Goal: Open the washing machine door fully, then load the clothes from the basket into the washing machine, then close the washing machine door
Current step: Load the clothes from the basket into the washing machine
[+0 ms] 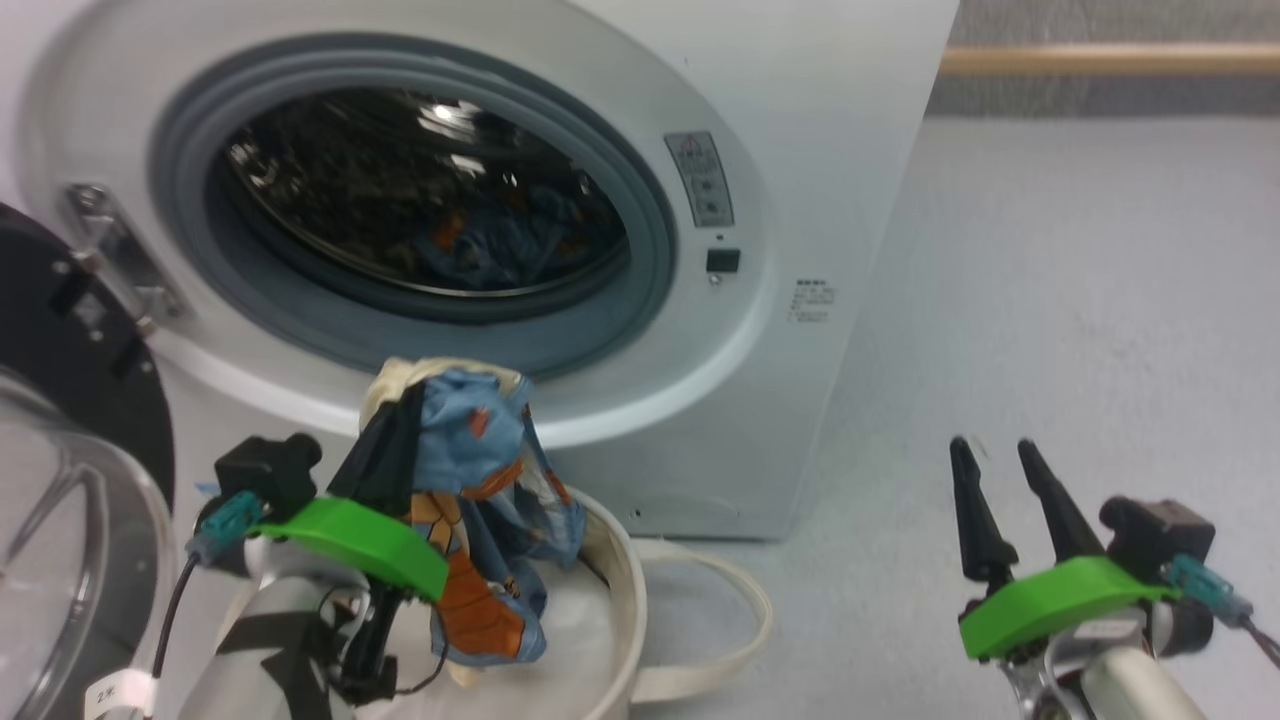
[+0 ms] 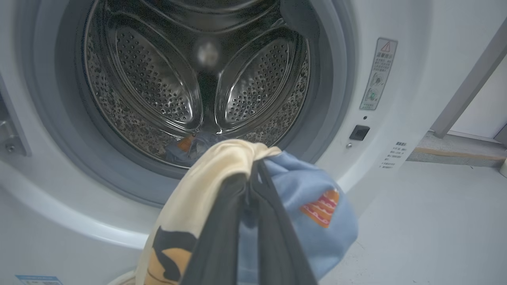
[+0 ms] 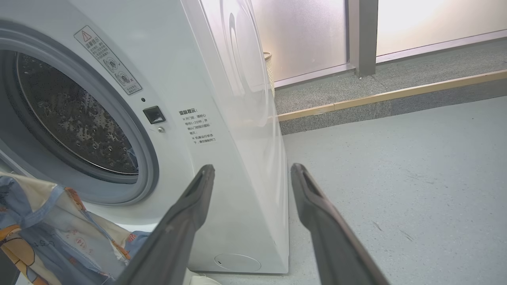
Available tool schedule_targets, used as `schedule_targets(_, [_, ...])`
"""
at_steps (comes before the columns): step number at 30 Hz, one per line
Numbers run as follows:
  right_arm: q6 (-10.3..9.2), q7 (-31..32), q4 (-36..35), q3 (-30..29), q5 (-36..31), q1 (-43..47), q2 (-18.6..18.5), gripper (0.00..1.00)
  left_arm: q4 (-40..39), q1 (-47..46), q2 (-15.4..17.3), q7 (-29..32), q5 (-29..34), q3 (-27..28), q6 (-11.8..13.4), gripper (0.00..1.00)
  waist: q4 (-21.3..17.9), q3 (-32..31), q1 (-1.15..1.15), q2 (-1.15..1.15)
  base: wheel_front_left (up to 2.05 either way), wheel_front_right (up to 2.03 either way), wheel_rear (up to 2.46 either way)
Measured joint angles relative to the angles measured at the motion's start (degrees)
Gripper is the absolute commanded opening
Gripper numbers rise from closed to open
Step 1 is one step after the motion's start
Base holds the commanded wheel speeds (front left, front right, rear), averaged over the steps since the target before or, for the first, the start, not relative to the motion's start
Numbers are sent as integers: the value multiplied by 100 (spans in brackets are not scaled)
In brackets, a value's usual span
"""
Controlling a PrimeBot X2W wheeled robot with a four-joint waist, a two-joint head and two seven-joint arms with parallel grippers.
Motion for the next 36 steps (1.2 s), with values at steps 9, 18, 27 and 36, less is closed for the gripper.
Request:
schedule_targets(9, [0, 0, 3, 10, 47, 174, -24, 100, -660, -332, 59, 59, 234, -25, 26, 0, 162, -309, 1, 0, 0, 0, 0])
schedule_targets(18, [0, 0, 4, 66, 47, 172, -31, 100, -67, -1122, 166, 132, 187, 130, 96, 0, 22, -172, 2, 0, 0, 0, 0])
schedule_targets(27, [0, 0, -42, 30, 36, 100, -70, 100, 1388, -1800, 140, 46, 202, 135, -9, 0, -160, 261, 2, 0, 0, 0, 0])
schedule_targets(36, [0, 0, -235, -103, -68, -222, -64, 100, 2194, -2607, 119, 3, 293, 238, -105, 0, -354, 861, 3, 0, 0, 0, 0])
